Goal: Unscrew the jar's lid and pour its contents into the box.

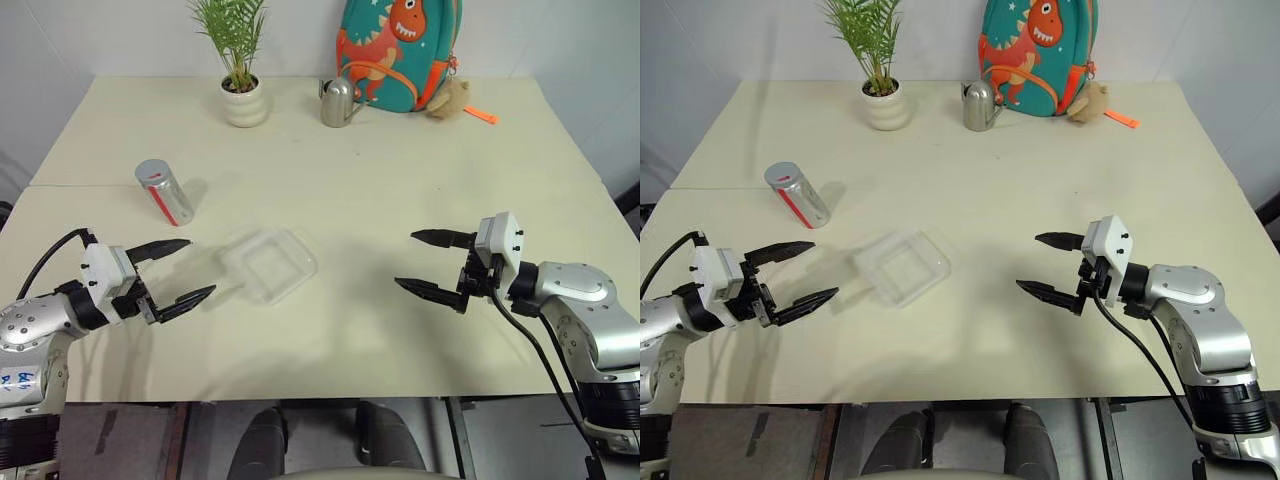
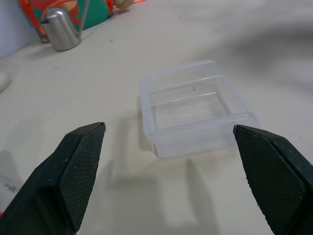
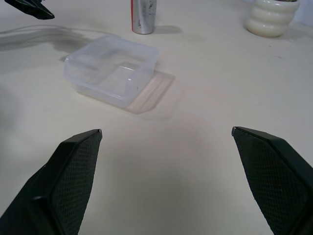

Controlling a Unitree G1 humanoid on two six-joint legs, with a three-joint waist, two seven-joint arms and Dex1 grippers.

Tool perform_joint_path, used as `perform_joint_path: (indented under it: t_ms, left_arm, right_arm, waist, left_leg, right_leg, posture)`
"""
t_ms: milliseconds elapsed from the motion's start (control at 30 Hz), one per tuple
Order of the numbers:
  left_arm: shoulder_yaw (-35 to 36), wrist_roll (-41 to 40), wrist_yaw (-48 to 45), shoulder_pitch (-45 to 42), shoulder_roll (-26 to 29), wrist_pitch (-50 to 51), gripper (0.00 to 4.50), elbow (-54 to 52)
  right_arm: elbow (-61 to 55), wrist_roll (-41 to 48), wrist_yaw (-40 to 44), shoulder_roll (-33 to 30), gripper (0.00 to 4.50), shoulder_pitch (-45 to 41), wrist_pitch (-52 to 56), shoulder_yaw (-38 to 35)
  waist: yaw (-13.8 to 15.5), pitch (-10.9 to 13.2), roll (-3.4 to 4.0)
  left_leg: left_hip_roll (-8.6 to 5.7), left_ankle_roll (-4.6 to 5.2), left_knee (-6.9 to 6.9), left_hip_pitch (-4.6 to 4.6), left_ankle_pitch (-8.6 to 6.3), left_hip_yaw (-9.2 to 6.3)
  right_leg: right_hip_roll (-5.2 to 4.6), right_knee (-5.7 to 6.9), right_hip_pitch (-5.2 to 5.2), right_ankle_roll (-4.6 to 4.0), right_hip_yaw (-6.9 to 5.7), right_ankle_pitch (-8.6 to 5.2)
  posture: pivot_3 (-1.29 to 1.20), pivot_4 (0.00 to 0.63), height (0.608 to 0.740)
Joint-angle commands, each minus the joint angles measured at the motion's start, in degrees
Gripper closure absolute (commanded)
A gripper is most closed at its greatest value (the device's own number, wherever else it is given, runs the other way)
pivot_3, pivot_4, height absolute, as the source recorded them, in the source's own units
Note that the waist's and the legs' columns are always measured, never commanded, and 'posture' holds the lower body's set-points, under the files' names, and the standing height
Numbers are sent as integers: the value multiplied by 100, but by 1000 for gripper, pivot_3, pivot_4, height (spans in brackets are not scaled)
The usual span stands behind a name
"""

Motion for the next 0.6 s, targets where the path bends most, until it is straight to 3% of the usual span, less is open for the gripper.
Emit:
perform_joint_path:
  t_ms: [33, 133, 333, 433, 600]
  left_arm:
    - [224, 30, 203, 72, -54, -183, 32, -199]
    - [367, 99, 569, 283, -216, -224, 32, -288]
    - [747, 596, 2379, 594, -997, 10, 32, -681]
    - [662, 778, 3903, 333, -1960, 377, 32, -1035]
    - [226, 1719, 5112, -275, -2548, 457, 32, -729]
  right_arm:
    - [-120, 110, -51, 39, 0, -150, -11, -53]
    - [58, 37, 28, 126, 0, -252, -127, 67]
    - [195, 61, 29, 433, 0, -733, -173, 283]
    - [320, 80, -132, 704, 0, -1120, 40, 417]
    - [423, -170, -519, 1212, 0, -1582, 147, 785]
  waist:
    - [0, 0, 0]
    - [-1, 0, 0]
    - [-2, 0, 0]
    - [19, 0, 0]
    - [73, -2, -4]
  left_leg:
    - [2, 0, 0, 0, 0, 0]
    - [12, -2, 2, 0, -1, 1]
    - [28, -6, 3, 6, -6, 9]
    - [33, -6, 9, 6, -6, 8]
    - [39, -8, 47, 2, -7, 5]
  right_leg:
    - [1, 0, 0, -1, 0, 1]
    - [12, -2, 0, -5, 0, 3]
    - [27, 0, 0, -10, 2, 5]
    - [34, 0, 1, -14, 8, 9]
    - [50, 7, 7, -17, 14, 24]
  posture:
    - [0, 150, 740]
    - [0, 150, 740]
    - [0, 150, 740]
    - [0, 150, 740]
    - [0, 150, 740]
